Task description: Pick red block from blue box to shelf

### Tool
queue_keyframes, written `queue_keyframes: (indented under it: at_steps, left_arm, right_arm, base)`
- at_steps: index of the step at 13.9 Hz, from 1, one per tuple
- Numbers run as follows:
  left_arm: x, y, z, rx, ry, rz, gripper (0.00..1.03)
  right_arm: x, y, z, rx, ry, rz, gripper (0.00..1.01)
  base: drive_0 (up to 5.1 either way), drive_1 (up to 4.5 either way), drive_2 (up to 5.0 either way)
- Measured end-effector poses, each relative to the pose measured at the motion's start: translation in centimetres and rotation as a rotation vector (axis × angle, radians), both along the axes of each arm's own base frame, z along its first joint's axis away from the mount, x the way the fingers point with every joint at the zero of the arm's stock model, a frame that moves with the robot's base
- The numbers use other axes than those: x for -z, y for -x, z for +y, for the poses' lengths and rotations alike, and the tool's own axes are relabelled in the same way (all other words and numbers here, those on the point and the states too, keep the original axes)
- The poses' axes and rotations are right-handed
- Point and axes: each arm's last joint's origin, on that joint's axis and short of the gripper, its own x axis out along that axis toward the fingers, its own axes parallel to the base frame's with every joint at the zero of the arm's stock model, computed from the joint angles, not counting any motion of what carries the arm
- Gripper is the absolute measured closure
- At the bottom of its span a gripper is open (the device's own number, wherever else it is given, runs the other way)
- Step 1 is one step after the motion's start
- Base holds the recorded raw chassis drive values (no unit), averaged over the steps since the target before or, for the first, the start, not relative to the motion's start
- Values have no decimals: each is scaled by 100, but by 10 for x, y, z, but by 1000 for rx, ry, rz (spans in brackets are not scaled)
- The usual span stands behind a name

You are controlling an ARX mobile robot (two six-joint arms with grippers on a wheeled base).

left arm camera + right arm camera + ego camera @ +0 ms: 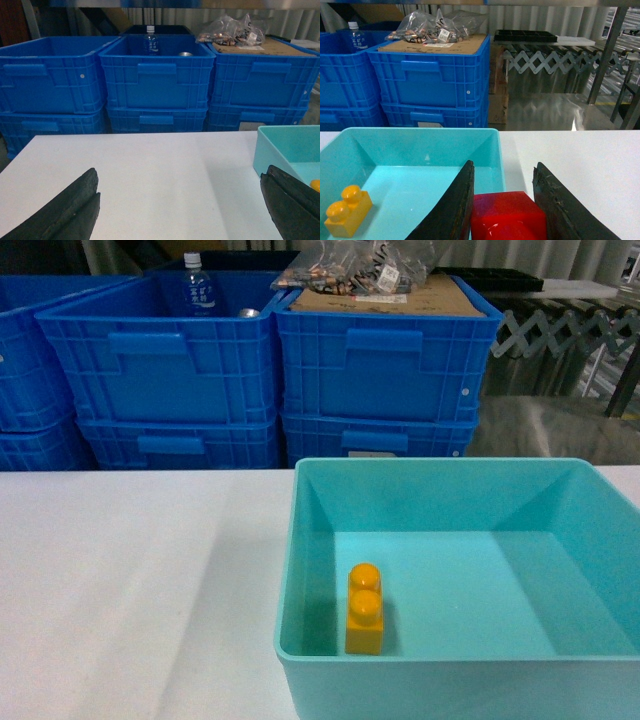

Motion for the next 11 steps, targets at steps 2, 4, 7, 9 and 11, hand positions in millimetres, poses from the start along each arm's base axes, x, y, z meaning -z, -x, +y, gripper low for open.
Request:
queue_keyframes:
  at_steps: [2, 4, 7, 9, 11]
  left_arm:
    - [0, 0, 0, 0, 0, 0, 5]
    - [0, 0, 0, 0, 0, 0, 5]
    - [0, 0, 0, 0, 0, 0, 5]
    - [0, 0, 0, 0, 0, 0, 5]
    - [0, 0, 0, 0, 0, 0, 5]
  right_arm:
    - [-1, 5, 0, 0, 1, -5, 72]
    - [-2, 11, 0, 0, 3, -8, 72]
    - [-2, 17, 0, 0, 4, -9, 72]
    - [-2, 20, 0, 0, 6, -9, 72]
    - [-2, 21, 0, 0, 6, -9, 72]
  base:
    - [0, 0, 0]
    - [0, 0, 0]
    - [0, 0, 0]
    - [0, 0, 0]
    - [0, 0, 0]
